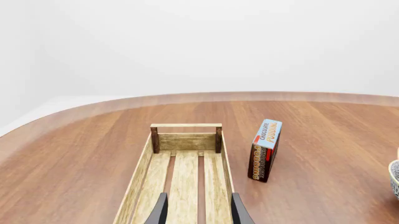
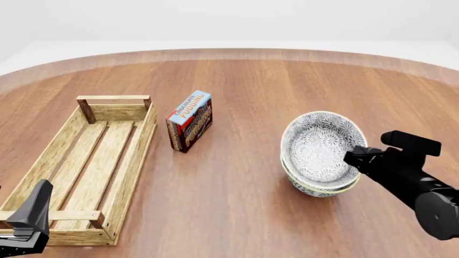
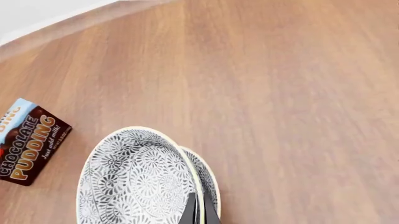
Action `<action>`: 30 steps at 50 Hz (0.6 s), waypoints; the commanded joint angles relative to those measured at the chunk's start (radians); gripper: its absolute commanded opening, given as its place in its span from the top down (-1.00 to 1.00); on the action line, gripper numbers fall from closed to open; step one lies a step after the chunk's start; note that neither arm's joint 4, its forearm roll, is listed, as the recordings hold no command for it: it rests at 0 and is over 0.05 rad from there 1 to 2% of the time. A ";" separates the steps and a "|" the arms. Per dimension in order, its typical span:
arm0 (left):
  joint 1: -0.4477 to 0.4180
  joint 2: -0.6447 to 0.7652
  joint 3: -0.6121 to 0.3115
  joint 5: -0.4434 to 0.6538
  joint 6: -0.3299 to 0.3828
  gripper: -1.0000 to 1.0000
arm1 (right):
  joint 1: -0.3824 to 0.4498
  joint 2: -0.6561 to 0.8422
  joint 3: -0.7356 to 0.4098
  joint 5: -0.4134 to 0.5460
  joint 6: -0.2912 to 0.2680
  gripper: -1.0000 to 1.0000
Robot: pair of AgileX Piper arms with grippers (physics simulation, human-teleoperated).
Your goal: Stack the left bowl on the right bowl and place them in the tray.
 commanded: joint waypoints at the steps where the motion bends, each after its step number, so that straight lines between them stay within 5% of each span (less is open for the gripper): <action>1: 0.000 0.000 0.000 0.000 0.000 -1.00 | -0.014 0.043 -0.017 -0.009 -0.011 1.00; 2: 0.000 0.000 0.000 0.000 0.000 -1.00 | -0.011 0.037 -0.017 -0.004 -0.018 -1.00; 30: 0.000 0.000 0.000 0.000 0.000 -1.00 | -0.008 -0.068 -0.037 0.101 -0.072 -1.00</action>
